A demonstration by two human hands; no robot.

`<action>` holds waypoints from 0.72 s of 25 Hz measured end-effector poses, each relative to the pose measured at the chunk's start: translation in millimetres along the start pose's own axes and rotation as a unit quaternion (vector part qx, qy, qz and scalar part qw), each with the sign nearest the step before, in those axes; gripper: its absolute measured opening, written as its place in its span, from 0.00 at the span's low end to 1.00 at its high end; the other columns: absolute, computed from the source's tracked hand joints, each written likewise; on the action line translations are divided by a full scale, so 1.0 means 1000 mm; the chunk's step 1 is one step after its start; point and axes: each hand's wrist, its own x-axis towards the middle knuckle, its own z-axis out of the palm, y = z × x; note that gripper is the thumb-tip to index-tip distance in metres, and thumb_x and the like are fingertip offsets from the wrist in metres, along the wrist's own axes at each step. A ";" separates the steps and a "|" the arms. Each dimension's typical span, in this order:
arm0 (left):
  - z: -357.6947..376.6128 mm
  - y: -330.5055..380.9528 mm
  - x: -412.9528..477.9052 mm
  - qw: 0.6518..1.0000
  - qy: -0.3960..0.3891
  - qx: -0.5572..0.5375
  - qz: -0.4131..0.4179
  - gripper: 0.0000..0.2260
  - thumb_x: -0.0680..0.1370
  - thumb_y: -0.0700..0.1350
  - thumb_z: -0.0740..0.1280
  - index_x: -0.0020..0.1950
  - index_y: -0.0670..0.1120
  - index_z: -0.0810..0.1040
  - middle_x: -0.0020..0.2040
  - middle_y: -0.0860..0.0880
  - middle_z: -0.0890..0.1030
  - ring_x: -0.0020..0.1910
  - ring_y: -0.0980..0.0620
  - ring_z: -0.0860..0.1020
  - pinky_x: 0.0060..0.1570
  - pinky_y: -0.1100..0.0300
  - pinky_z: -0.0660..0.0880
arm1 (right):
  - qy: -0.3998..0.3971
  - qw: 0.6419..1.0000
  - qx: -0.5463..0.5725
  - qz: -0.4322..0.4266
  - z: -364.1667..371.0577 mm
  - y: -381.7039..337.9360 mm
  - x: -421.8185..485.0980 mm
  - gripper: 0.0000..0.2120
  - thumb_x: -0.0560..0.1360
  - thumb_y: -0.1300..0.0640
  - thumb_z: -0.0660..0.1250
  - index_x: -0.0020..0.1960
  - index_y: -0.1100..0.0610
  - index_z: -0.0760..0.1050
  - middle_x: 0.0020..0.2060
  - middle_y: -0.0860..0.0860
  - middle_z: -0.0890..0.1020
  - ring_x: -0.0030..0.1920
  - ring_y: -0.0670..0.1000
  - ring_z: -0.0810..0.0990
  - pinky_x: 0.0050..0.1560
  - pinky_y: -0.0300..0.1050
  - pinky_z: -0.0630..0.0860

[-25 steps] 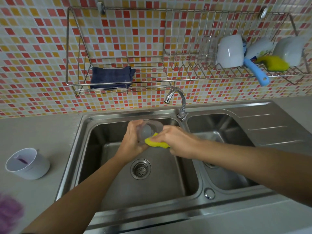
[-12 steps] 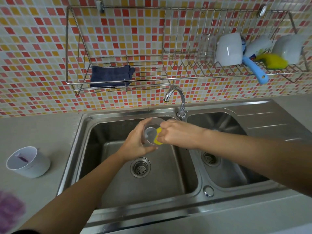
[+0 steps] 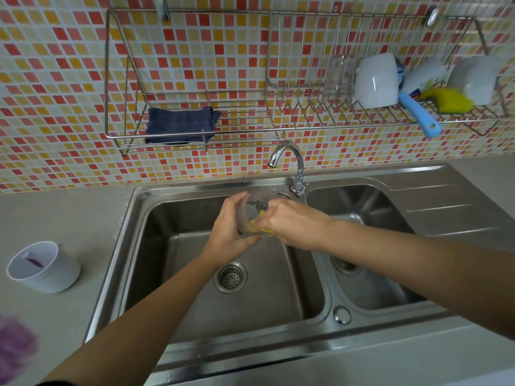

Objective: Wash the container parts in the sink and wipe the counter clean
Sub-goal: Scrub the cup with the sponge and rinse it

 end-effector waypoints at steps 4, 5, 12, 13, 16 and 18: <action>-0.015 -0.001 0.004 0.991 -0.121 -0.045 -0.019 0.46 0.63 0.38 0.78 0.73 0.53 0.55 0.71 0.52 0.64 0.63 0.56 0.73 0.57 0.62 0.76 | 0.021 0.983 -0.156 -0.095 -0.007 0.013 -0.006 0.12 0.64 0.67 0.72 0.43 0.53 0.79 0.36 0.48 0.83 0.39 0.52 0.76 0.41 0.46 0.75; -0.016 -0.002 0.005 0.992 -0.127 -0.017 0.002 0.47 0.64 0.40 0.79 0.74 0.51 0.54 0.71 0.54 0.64 0.65 0.57 0.71 0.58 0.63 0.75 | 0.026 0.977 -0.182 -0.107 -0.009 0.013 -0.008 0.11 0.62 0.65 0.74 0.39 0.52 0.78 0.33 0.46 0.82 0.37 0.50 0.75 0.38 0.44 0.74; 0.004 -0.003 0.000 0.991 0.014 0.125 0.049 0.36 0.65 0.37 0.76 0.68 0.36 0.63 0.64 0.39 0.68 0.63 0.51 0.69 0.60 0.67 0.68 | 0.051 0.947 0.256 0.185 -0.002 -0.018 -0.002 0.10 0.64 0.69 0.65 0.41 0.57 0.77 0.34 0.55 0.78 0.38 0.55 0.74 0.36 0.44 0.71; 0.006 -0.004 0.000 0.987 0.023 0.154 0.039 0.35 0.66 0.36 0.75 0.68 0.35 0.63 0.66 0.38 0.68 0.63 0.45 0.71 0.57 0.59 0.72 | 0.063 0.917 0.310 0.241 -0.002 -0.022 -0.001 0.11 0.65 0.67 0.68 0.45 0.56 0.80 0.37 0.55 0.80 0.40 0.54 0.76 0.35 0.42 0.70; 0.010 -0.006 -0.001 0.977 0.021 0.214 0.006 0.34 0.66 0.32 0.72 0.70 0.36 0.62 0.68 0.37 0.65 0.61 0.37 0.73 0.52 0.46 0.77 | 0.073 0.869 0.382 0.305 -0.005 -0.026 0.001 0.20 0.65 0.66 0.72 0.55 0.53 0.80 0.44 0.53 0.83 0.42 0.50 0.76 0.38 0.37 0.69; 0.010 -0.011 -0.002 0.973 0.008 0.231 -0.015 0.35 0.66 0.31 0.71 0.71 0.37 0.60 0.69 0.40 0.63 0.60 0.38 0.73 0.52 0.48 0.76 | 0.094 0.865 0.379 0.315 -0.001 -0.022 0.002 0.19 0.66 0.65 0.71 0.56 0.53 0.79 0.46 0.53 0.83 0.43 0.50 0.77 0.38 0.37 0.69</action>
